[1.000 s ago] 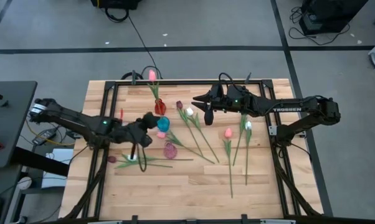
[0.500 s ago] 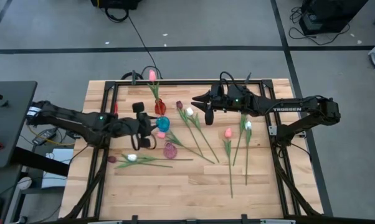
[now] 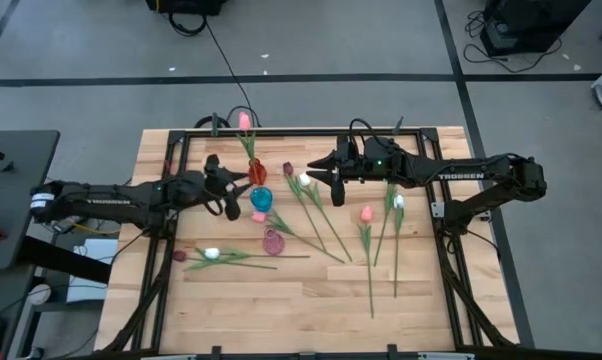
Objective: Sort flowers into vase by color
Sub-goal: Put the left pink flower into the blue vase, then put the bottom left white flower into the red vase
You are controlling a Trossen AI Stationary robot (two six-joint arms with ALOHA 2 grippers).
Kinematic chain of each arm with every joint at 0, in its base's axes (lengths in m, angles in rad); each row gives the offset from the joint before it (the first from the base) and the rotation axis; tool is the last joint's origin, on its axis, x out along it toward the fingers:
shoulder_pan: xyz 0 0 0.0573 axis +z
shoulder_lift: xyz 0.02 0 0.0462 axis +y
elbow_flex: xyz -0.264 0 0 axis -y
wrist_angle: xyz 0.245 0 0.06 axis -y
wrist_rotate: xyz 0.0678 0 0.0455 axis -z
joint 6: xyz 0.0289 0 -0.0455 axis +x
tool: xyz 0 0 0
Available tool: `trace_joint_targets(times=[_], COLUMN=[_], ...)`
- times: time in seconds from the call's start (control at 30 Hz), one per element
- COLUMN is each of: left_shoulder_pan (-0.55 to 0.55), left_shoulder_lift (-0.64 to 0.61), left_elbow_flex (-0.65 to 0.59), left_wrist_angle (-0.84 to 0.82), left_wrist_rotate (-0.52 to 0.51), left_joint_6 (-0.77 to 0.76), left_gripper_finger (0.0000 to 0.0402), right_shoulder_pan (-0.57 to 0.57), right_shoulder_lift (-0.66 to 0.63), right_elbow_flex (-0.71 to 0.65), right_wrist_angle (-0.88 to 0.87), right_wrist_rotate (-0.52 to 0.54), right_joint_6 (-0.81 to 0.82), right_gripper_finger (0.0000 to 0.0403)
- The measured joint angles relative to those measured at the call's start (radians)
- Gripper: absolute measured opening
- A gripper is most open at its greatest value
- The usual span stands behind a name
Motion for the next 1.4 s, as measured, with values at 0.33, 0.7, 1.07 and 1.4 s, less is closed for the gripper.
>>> trace_joint_targets(times=[0.33,0.7,1.07,1.4], left_shoulder_pan=[0.192,0.381,0.376,0.338], left_shoulder_lift=[0.081,0.193,0.280,0.265], left_elbow_flex=[-0.065,-0.066,-0.065,-0.066], left_wrist_angle=[0.193,0.346,0.515,0.464], left_wrist_rotate=[0.180,0.546,0.825,0.766], left_joint_6=[-0.064,-0.098,-0.061,0.018], left_gripper_finger=[0.0147,0.0147,0.0147,0.0147], right_shoulder_pan=[0.017,0.024,0.026,0.026], right_shoulder_lift=[0.000,0.000,0.000,0.000], right_elbow_flex=[0.000,0.000,0.000,0.000], right_wrist_angle=[0.001,-0.001,-0.009,-0.009], right_wrist_rotate=[-0.007,-0.007,-0.007,-0.007], right_joint_6=[0.025,0.024,0.035,0.056], right_gripper_finger=[0.0119,0.0119,0.0119,0.0119])
